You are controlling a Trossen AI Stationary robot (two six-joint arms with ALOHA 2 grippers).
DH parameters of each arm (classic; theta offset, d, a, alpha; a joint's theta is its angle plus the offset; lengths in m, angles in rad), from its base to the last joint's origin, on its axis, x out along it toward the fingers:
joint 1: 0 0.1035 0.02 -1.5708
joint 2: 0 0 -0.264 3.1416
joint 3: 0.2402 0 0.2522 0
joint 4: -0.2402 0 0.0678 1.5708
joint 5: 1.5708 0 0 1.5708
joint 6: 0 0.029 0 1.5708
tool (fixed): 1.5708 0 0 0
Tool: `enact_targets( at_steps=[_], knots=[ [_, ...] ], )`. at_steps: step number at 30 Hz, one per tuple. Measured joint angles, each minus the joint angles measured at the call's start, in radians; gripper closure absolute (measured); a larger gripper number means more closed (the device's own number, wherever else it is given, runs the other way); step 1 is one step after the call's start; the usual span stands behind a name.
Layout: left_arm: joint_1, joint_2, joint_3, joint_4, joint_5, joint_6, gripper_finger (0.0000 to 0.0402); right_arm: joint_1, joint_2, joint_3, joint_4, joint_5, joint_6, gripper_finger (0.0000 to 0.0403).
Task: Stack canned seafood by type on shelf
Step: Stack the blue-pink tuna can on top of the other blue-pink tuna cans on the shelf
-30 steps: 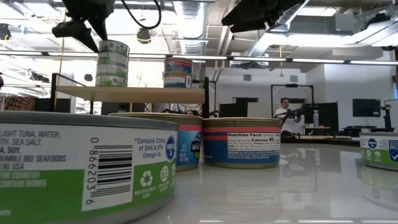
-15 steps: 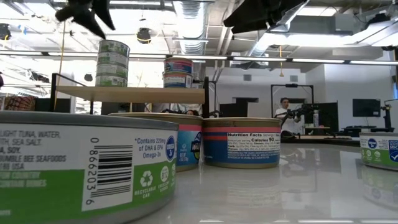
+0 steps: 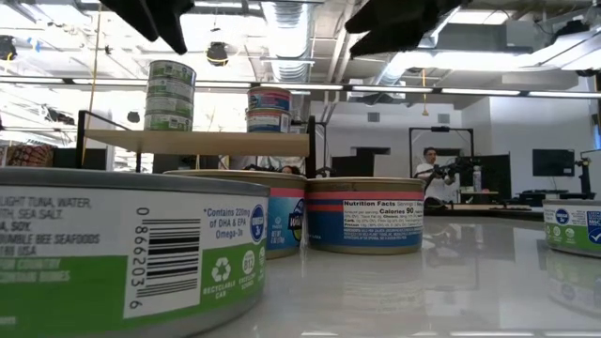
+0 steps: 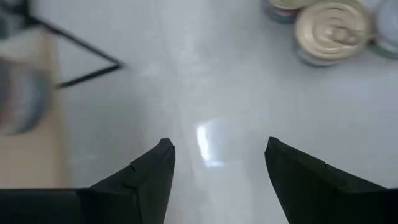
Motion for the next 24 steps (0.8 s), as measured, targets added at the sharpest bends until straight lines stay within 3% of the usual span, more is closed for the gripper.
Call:
enact_targets(
  at_steps=[4, 7, 12, 21, 24],
  knots=[
    [-0.071, 0.128, 0.000, 0.056, 0.006, -0.059, 0.0162, 0.034, 0.082, -0.001, -0.090, -0.083, 0.143, 0.0026],
    [-0.113, 0.222, 0.000, 0.194, 0.007, -0.052, 0.0162, 0.048, 0.124, -0.001, -0.165, -0.179, 0.247, 0.0026],
    [-0.160, 0.330, 0.000, 0.448, 0.103, 0.026, 0.0162, 0.098, 0.127, -0.002, -0.264, -0.187, 0.334, 0.0026],
    [-0.148, 0.360, -0.001, 0.709, 0.419, 0.107, 0.0162, 0.192, -0.037, -0.013, -0.209, -0.003, 0.286, 0.0026],
    [-0.127, 0.348, -0.001, 0.795, 0.540, 0.133, 0.0162, 0.195, -0.081, -0.063, -0.157, 0.012, 0.280, 0.0026]
  ],
)
